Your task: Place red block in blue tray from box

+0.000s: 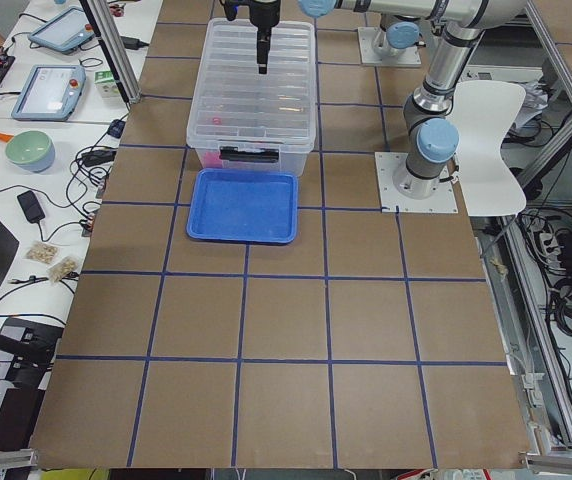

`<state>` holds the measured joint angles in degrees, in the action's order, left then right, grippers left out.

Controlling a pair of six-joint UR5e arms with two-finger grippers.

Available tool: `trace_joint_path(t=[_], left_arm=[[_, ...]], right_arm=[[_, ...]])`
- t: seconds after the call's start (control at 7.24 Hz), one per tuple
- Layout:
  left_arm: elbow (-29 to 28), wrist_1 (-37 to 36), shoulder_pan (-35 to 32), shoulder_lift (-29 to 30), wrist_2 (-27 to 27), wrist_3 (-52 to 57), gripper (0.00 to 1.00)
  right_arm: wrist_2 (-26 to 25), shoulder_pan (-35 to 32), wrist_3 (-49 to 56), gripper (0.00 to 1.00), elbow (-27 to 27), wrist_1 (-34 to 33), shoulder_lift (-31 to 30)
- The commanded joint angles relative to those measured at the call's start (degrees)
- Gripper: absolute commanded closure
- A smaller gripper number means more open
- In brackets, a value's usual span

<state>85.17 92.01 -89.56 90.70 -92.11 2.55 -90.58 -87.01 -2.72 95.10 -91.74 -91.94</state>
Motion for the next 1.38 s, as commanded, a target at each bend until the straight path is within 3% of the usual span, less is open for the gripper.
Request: trace_joint_path(t=[0.0, 0.41, 0.69, 1.24], left_arm=[[0.0, -0.1, 0.0, 0.0, 0.0, 0.0, 0.0], [0.0, 0.0, 0.0, 0.0, 0.0, 0.0, 0.0], [0.0, 0.0, 0.0, 0.0, 0.0, 0.0, 0.0], [0.0, -0.1, 0.0, 0.0, 0.0, 0.0, 0.0]], right_arm=[[-0.3, 0.0, 0.1, 0.0, 0.0, 0.0, 0.2], [0.1, -0.2, 0.0, 0.0, 0.6, -1.1, 1.5], [1.3, -1.8, -0.4, 0.0, 0.8, -7.0, 5.4], [1.5, -3.9, -0.4, 0.0, 0.7, -11.9, 12.5]])
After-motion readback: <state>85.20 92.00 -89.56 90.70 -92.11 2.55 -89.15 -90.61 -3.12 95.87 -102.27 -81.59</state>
